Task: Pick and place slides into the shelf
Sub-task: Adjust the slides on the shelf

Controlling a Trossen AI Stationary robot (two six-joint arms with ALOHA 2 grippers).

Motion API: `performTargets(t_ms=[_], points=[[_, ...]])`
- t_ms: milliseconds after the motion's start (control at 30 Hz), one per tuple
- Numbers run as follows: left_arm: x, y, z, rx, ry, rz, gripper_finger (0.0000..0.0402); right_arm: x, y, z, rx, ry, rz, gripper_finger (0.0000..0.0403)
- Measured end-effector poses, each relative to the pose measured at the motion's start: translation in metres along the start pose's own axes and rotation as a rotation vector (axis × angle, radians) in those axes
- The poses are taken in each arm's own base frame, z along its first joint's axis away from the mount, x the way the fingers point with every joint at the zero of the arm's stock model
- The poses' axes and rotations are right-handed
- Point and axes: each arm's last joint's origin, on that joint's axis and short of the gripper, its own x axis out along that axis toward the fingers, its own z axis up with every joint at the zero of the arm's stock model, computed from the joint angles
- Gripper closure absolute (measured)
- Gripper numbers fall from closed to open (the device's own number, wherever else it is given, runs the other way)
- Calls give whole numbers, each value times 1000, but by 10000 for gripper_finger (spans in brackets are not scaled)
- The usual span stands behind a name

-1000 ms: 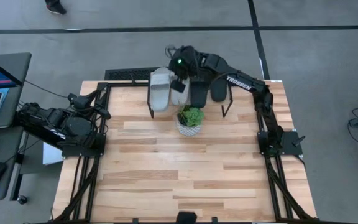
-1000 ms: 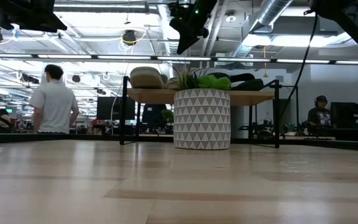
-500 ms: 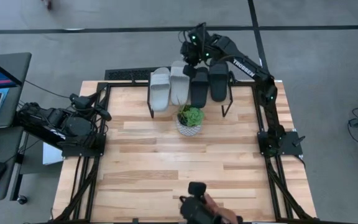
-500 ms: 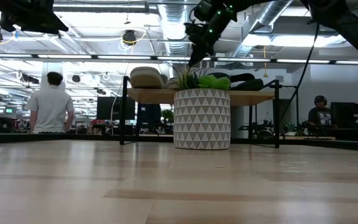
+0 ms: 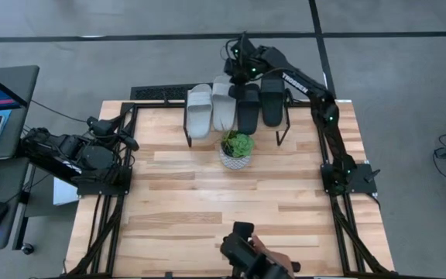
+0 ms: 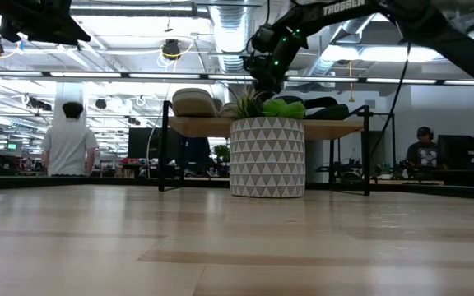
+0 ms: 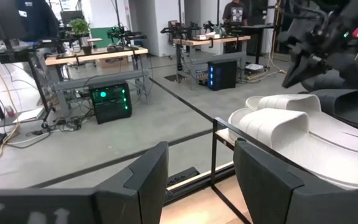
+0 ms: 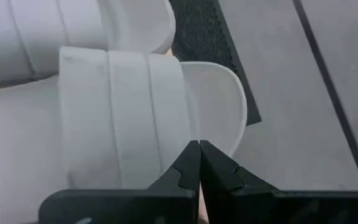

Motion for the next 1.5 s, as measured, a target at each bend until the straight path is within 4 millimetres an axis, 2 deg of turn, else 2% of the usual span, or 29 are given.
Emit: performTargets(t_ms=[267,1000,1500], points=[[0,0,0,-2,2,-3,230,24,1,-5,-31,46,28,403],[0,0,0,-3,3,-4,230,23,-12,-11,-35,43,9,403],[0,0,0,-2,3,-4,230,24,7,-8,-101,92,62,403]])
